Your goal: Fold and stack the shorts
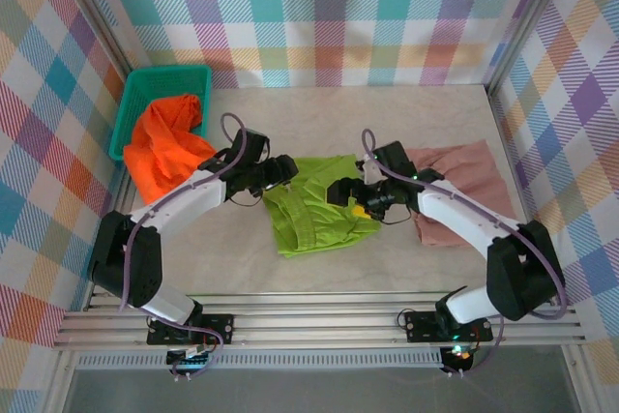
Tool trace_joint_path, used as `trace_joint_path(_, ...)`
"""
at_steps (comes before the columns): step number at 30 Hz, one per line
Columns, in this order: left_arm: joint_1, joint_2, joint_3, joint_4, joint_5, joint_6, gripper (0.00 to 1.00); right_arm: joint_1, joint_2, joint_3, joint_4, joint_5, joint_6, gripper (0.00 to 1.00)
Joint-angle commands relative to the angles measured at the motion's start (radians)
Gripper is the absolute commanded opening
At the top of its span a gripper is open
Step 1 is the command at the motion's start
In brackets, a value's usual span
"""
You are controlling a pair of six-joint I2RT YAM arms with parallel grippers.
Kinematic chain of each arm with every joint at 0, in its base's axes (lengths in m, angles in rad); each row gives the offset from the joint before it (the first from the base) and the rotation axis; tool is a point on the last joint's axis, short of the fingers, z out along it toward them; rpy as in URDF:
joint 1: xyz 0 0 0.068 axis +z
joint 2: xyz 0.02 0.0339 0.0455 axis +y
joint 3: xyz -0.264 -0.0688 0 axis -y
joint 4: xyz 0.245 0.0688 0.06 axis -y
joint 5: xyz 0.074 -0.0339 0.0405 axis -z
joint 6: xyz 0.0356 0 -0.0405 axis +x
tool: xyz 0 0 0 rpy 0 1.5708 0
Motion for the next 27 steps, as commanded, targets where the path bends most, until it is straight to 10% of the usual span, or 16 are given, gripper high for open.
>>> trace_joint_path(1,-0.025,0.032,0.02,-0.14,-0.039,0.06,0.7,-0.03,-0.016,0.024,-0.079,0.044,-0.053,0.99)
trace_joint_path(27,-0.061,0.209,0.092,-0.142,-0.007,0.054,0.46,-0.055,0.053,-0.035,-0.027,0.007,-0.035,1.0)
